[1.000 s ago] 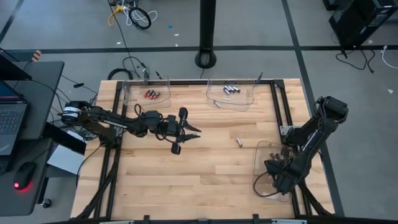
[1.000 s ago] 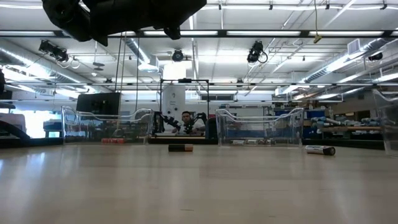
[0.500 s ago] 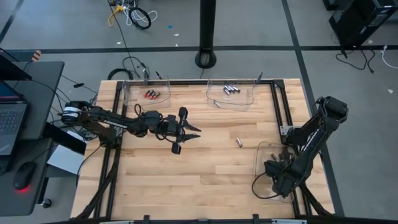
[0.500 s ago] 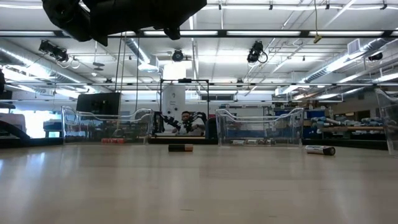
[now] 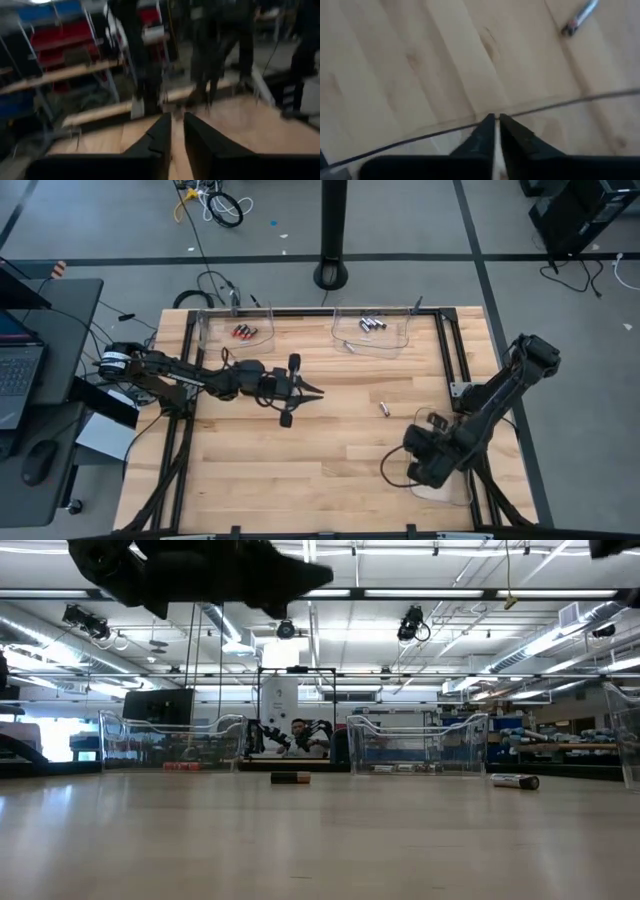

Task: Sort batteries
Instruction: Put the brown battery into the bottom right transparent bin

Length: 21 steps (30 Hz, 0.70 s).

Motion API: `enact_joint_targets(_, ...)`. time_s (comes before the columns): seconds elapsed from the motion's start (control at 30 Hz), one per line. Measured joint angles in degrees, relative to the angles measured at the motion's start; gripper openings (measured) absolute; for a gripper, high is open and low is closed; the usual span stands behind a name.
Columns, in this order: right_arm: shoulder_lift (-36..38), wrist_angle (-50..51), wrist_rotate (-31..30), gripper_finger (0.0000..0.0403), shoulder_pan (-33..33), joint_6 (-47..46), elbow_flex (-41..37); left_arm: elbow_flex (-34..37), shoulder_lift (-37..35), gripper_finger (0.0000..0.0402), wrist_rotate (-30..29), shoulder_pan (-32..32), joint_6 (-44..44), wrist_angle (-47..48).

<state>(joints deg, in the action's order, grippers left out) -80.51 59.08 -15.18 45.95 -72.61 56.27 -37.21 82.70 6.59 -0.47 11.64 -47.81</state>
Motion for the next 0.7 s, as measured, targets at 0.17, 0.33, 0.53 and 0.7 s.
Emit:
enact_joint_targets(0.17,1.4,3.4,-4.8,0.0018,-3.9,6.9,5.1,0.0,0.0,0.0009,-3.7,0.0,0.2,8.7)
enact_joint_targets(0.33,1.8,1.6,-8.8,0.003,-11.2,7.2,6.3,3.6,0.0,0.0012,-9.7,0.4,0.2,8.1)
enact_joint_targets(0.53,-0.3,-13.0,-9.1,0.0038,-24.7,25.0,3.7,15.1,0.0,0.0004,-9.8,0.9,-2.9,-10.4)
enact_joint_targets(0.7,-5.0,-35.6,0.0,0.0065,-35.8,48.5,2.8,22.4,0.0,0.0005,-9.8,0.8,-3.4,-20.5)
